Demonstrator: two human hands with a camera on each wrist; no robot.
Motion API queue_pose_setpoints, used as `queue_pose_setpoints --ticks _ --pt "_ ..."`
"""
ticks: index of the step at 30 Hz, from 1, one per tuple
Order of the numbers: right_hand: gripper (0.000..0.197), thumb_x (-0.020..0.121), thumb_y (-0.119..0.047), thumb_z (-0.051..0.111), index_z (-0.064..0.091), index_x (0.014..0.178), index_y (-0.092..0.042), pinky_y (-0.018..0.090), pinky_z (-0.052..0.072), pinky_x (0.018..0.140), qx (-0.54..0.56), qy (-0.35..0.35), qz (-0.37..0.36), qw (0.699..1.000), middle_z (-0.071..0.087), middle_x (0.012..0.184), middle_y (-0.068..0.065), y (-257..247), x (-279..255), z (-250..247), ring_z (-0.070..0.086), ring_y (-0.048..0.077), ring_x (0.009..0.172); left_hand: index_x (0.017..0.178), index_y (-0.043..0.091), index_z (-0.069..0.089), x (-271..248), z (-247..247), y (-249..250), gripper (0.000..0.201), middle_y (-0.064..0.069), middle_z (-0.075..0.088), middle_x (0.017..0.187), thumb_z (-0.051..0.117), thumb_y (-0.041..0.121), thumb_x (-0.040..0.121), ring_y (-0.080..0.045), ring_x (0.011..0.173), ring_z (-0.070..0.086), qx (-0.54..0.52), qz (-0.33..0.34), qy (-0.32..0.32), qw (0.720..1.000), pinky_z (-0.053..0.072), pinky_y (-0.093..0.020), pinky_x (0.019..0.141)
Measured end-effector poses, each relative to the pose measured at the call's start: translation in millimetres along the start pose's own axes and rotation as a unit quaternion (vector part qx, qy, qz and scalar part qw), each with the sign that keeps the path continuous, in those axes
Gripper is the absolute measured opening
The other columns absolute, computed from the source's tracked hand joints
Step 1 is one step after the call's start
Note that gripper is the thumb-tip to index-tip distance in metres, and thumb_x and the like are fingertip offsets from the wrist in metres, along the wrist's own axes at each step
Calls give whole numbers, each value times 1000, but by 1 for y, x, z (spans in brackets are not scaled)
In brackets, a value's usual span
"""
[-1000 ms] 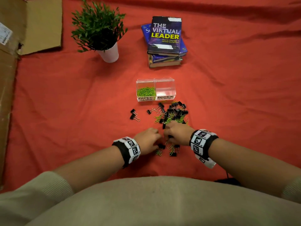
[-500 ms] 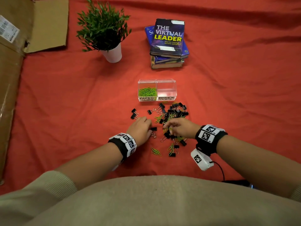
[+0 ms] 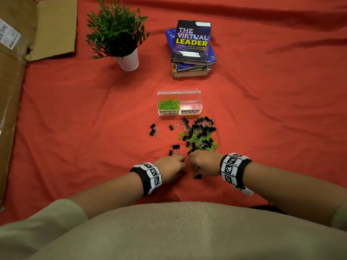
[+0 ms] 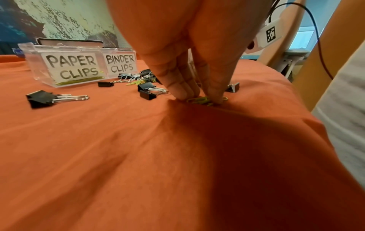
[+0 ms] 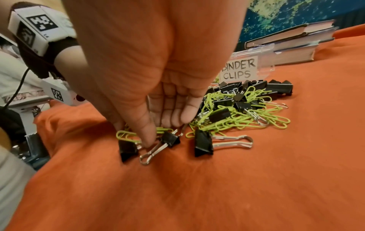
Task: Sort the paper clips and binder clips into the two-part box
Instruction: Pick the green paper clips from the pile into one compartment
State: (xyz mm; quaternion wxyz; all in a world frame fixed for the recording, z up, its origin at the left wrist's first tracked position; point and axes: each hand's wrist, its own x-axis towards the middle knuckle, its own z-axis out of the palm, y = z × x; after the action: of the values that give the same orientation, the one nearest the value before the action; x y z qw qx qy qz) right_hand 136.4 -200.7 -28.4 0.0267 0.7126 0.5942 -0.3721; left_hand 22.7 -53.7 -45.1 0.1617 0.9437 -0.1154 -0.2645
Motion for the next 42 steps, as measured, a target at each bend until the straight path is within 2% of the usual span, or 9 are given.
queue_pose_setpoints --ticks 7,12,19,22,25,31,33,37,42 --pt "24 86 -8 48 59 106 0 42 43 92 -51 3 -7 999 57 112 15 0 5 7 49 32 110 112 4 52 -3 8 5 23 -13 49 118 42 18 96 -31 111 49 27 -30 5 999 44 -45 82" --pt "16 79 -5 53 62 91 2 45 53 79 -46 34 -21 998 61 96 17 4 12 14 56 35 95 116 2 49 -5 13 6 27 -16 49 121 41 18 96 -33 112 48 38 -48 10 998 43 -44 84" --pt "10 83 -10 55 62 90 -8 29 46 69 136 71 89 984 65 88 6 4 11 -5 59 20 80 106 7 53 -3 5 -10 19 -14 60 113 52 15 89 -32 106 56 -137 -107 43 984 42 -37 86" --pt "14 81 -6 63 67 93 -11 26 52 72 269 113 113 950 67 83 1 17 9 -14 64 16 79 109 12 56 -3 1 -18 21 -8 64 113 53 15 89 -28 106 59 -204 -129 82 967 45 -34 87" --pt "23 82 -4 65 67 102 -15 19 50 62 390 110 137 904 65 81 -2 30 7 -21 59 10 69 121 17 56 2 -8 -19 28 -5 60 123 49 15 94 -21 114 54 -226 -126 90 962 42 -29 97" --pt "20 89 1 44 59 82 -10 27 45 56 582 124 183 783 58 70 6 39 -4 -26 53 15 59 104 5 60 14 -26 -7 25 -2 58 97 38 5 93 -18 86 53 -301 -160 64 938 35 -21 71" --pt "21 91 -6 46 57 73 -11 27 42 54 602 123 183 767 54 64 4 38 -8 -25 48 15 55 102 4 59 18 -26 -3 23 -3 60 94 37 9 95 -16 82 51 -303 -164 53 937 38 -23 71" --pt "27 95 -20 50 55 68 -16 23 37 51 535 144 226 801 51 60 -1 45 -11 -22 45 11 51 92 9 52 27 -14 3 20 -13 63 94 41 25 98 -29 86 58 -231 -144 32 962 41 -33 70" --pt "5 88 -14 55 59 90 -15 21 38 56 257 141 206 934 55 76 -7 56 -24 -20 51 11 64 103 11 54 31 -2 8 18 -10 62 107 53 23 89 -30 98 60 -95 -85 21 992 47 -36 78"
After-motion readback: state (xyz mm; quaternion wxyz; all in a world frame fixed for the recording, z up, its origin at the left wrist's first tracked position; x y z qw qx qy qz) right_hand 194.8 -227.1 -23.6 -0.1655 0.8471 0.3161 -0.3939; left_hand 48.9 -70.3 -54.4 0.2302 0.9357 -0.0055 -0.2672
